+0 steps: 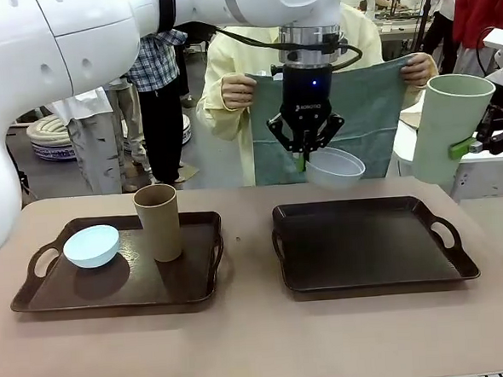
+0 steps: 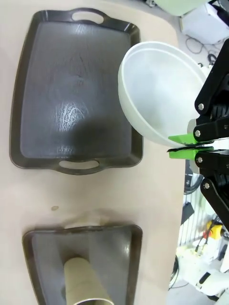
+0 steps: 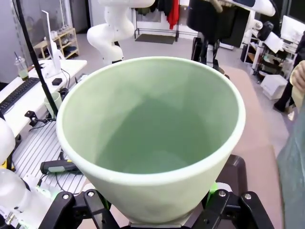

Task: Set up a tray with a mat and arrange the tableware.
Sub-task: Pick up the Picnic Bowl and Reusable plastic cup from the Handle tray in front of the human's position and hold them in the air, then place the Picnic Bowl and Reusable plastic cup back onto the Handle tray in front of the human's position.

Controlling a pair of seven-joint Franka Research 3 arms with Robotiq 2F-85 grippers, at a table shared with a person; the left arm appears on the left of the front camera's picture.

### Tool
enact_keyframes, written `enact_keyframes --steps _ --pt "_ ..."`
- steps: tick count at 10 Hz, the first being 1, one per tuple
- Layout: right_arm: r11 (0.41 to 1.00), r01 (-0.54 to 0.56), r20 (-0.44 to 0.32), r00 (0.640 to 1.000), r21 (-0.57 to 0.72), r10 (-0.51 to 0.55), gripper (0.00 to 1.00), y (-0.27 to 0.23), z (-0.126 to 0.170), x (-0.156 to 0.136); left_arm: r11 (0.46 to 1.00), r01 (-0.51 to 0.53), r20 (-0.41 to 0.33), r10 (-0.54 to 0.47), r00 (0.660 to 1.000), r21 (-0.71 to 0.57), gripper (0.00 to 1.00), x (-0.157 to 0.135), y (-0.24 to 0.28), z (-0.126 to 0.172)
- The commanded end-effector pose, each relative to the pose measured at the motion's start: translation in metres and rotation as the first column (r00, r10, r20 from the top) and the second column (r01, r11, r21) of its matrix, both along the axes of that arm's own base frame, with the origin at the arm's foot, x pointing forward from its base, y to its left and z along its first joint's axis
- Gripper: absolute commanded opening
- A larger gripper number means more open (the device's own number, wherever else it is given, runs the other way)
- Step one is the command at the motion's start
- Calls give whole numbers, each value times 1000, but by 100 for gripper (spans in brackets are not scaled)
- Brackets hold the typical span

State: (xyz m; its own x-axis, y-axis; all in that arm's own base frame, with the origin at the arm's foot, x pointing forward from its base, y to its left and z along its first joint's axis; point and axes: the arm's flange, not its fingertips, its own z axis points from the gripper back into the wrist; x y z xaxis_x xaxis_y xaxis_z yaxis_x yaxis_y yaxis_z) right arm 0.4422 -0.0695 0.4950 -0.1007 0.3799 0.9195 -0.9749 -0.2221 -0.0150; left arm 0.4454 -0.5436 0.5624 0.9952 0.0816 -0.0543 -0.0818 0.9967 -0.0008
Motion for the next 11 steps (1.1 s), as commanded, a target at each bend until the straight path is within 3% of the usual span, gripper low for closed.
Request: enact_keyframes --steps 1,11 --pt "1000 -18 17 1000 -5 18 71 0 -3 0 999 27 23 -26 999 -22 0 1 -3 4" --pt "1000 -18 17 1000 -5 18 71 0 -3 0 999 27 23 -26 999 -22 0 1 -3 4"
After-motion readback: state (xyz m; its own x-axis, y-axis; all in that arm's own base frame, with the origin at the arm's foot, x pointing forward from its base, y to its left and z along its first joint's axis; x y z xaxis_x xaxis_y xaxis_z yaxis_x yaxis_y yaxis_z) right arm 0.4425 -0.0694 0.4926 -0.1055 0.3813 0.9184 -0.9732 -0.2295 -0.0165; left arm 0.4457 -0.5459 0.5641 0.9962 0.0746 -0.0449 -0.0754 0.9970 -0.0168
